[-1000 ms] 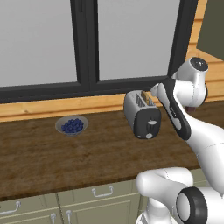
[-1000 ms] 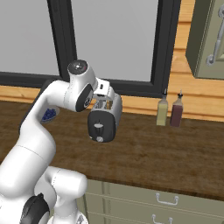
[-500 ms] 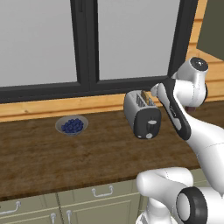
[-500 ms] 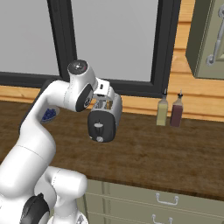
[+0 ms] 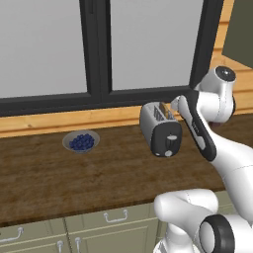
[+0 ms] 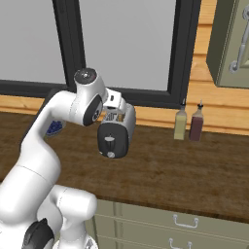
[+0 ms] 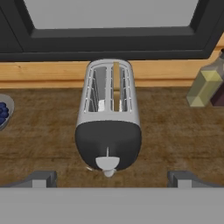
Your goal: Start the toaster. Once the lever pops up, take the bread to the plate on the dining counter.
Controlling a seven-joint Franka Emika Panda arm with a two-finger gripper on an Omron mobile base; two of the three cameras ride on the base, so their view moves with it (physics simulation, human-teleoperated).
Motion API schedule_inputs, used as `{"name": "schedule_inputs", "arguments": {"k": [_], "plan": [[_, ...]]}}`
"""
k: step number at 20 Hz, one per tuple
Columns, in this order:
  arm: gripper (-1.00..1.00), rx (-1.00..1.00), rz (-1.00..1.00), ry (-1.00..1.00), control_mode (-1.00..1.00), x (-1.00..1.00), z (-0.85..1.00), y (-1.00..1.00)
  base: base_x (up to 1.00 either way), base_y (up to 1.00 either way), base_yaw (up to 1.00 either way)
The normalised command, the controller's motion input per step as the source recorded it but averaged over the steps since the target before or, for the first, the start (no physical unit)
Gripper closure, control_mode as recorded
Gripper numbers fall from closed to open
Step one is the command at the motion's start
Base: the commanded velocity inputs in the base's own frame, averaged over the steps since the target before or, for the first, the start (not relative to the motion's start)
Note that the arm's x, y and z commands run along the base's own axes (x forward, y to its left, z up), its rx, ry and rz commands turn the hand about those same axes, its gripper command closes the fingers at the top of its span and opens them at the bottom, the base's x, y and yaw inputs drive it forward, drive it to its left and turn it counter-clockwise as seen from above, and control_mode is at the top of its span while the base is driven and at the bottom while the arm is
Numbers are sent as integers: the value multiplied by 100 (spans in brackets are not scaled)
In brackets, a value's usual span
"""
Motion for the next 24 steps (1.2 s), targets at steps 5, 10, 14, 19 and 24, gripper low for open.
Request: {"name": "schedule_inputs", "arguments": {"k": [5, 10, 14, 19, 24], "plan": [[-100, -3, 0, -5, -100, -10, -49, 4, 0, 0, 0], [-100, 3, 0, -1, -100, 1, -34, 0, 0, 0, 0], [-100, 13, 0, 0, -100, 26, -14, -2, 0, 0, 0], [-100, 15, 0, 0, -100, 44, 0, -4, 0, 0, 0], [-100, 11, 0, 0, -100, 47, 0, -6, 0, 0, 0]]}}
